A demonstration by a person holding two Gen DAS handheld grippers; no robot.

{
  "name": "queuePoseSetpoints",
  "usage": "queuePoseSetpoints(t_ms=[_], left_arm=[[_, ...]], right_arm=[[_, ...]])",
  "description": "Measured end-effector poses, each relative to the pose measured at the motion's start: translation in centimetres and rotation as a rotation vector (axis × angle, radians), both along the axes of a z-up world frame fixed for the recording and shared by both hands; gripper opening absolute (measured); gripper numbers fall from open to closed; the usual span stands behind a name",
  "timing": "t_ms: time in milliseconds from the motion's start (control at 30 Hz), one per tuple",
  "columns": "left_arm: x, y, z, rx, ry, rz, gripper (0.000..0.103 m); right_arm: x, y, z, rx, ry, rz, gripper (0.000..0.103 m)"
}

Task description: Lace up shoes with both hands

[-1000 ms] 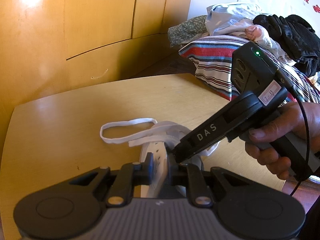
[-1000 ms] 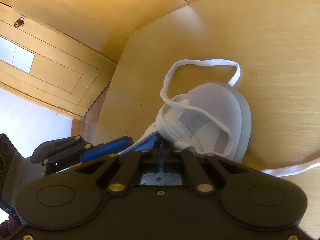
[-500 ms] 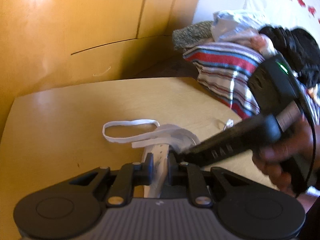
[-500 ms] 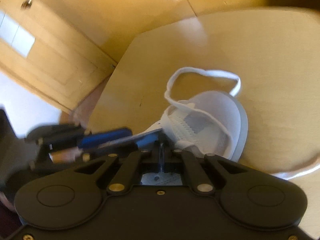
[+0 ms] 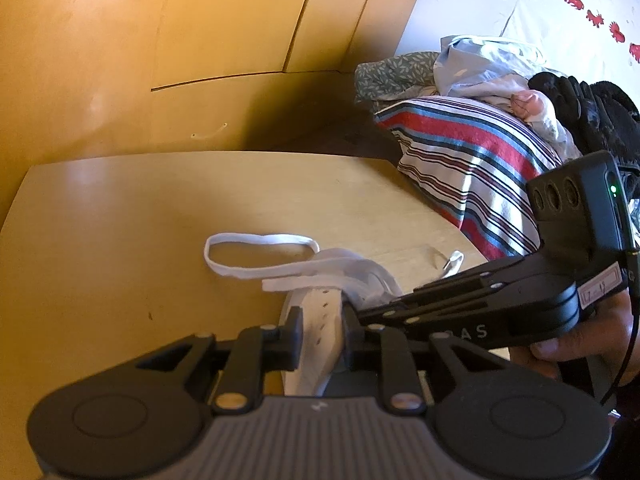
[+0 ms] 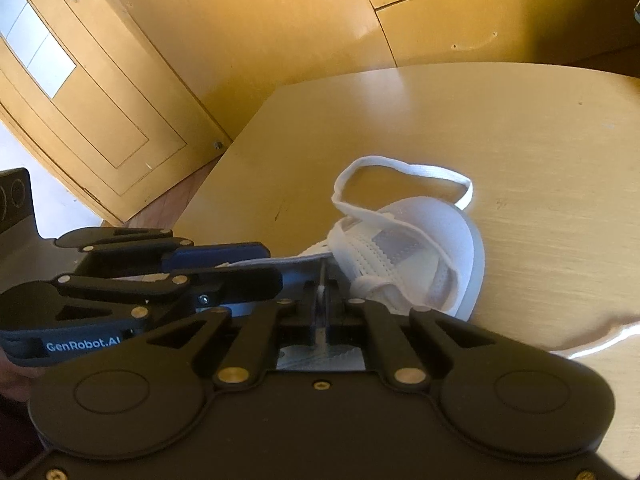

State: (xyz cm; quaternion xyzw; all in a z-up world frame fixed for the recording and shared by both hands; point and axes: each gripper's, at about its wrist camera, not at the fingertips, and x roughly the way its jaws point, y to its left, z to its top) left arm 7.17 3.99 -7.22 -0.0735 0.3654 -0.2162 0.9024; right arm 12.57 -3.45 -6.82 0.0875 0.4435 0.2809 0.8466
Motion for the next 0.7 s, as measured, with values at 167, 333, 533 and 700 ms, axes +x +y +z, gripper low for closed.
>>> queuePoseSetpoints(t_ms=[167,333,533,700], left_arm=[[0.1,0.1,0.0,0.001,0.000,-0.005,0.021],[0.1,0.1,-0.1,0.002,0.000,-0.005,0.021],[0.1,0.0,-0.1,0.002,0.000,-0.006,0.022],[0.1,0.7,-0.1,-0.009,-0.011,0.035,0.022]], right_arm=[[-0.3,0.4,0.4,-0.026,-0.020,0.014,0.005],[-0.6,1.0,0.6,-0.049,-0.059,0.029,0.011],[-0.7,1.1,0.5,-0.060,-0.079,0.031,0.011],[-0.8,1.5,0.3,-0.088,-0.088,0.038,0.009]])
